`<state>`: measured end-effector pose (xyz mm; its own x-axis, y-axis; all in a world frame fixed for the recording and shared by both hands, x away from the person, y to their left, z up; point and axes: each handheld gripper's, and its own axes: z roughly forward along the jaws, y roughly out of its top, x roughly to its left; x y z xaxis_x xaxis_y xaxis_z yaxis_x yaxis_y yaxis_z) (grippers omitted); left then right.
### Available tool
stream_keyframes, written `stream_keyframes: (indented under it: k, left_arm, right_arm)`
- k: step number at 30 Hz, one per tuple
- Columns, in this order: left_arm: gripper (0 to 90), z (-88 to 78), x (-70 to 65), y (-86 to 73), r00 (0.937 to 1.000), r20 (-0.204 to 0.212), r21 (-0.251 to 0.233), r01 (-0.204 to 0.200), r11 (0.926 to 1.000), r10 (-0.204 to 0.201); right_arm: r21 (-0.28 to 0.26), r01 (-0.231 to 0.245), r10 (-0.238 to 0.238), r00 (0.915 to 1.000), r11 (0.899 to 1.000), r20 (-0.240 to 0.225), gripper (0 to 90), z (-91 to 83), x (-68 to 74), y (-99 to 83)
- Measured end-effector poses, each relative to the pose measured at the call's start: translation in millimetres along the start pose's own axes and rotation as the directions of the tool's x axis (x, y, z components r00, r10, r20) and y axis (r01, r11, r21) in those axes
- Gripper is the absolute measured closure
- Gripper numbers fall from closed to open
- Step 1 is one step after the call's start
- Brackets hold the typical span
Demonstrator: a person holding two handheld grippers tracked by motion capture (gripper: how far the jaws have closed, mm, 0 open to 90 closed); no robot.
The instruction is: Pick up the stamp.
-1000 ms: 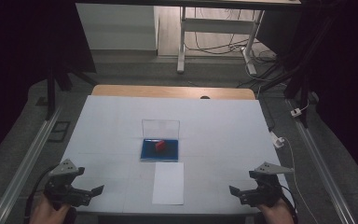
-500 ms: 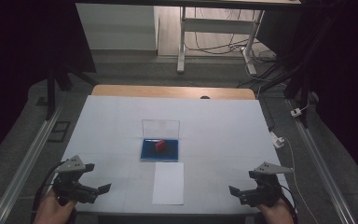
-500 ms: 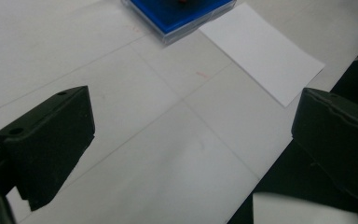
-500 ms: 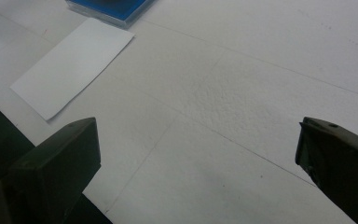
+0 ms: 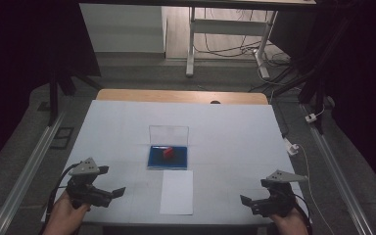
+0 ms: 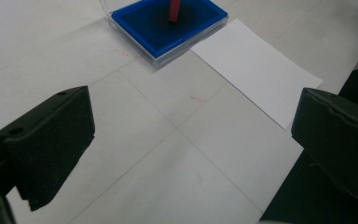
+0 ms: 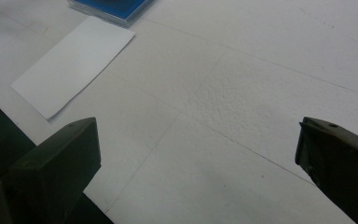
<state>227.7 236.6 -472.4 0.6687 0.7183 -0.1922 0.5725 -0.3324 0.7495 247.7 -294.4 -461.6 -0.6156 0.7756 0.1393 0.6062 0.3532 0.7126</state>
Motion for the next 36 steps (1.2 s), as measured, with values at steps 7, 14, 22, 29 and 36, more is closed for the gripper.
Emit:
stream_keyframes:
  k: [7,14,22,29,36]
  left_arm:
    - [0.0,11.4,2.9,9.8,0.9997,-0.013,0.001,-0.018,0.9998,0.018]
    - [0.0,23.8,1.6,20.4,0.9995,0.003,0.005,-0.031,0.9995,0.031]
    - [0.0,40.7,-0.6,38.3,0.9986,0.02,0.017,-0.05,0.9986,0.05]
    - [0.0,55.9,-2.1,54.8,0.9961,0.006,0.036,-0.089,0.9954,0.088]
    - [0.0,73.6,-1.9,66.5,0.9936,-0.018,0.057,-0.11,0.9923,0.111]
  right_arm:
    - [0.0,-0.001,0.001,1.0,1.0,0.0,0.3,0.4,0.0,0.1]
    - [0.002,0.002,-0.002,1.0,1.0,-0.002,0.3,0.9,0.4,0.1]
    - [0.004,0.004,-0.004,1.0,1.0,-0.002,0.3,1.1,0.3,0.2]
    - [0.005,0.006,-0.006,1.0,1.0,-0.004,0.3,1.4,0.5,0.2]
    - [0.008,0.008,-0.008,1.0,1.0,-0.006,0.3,1.6,0.4,0.2]
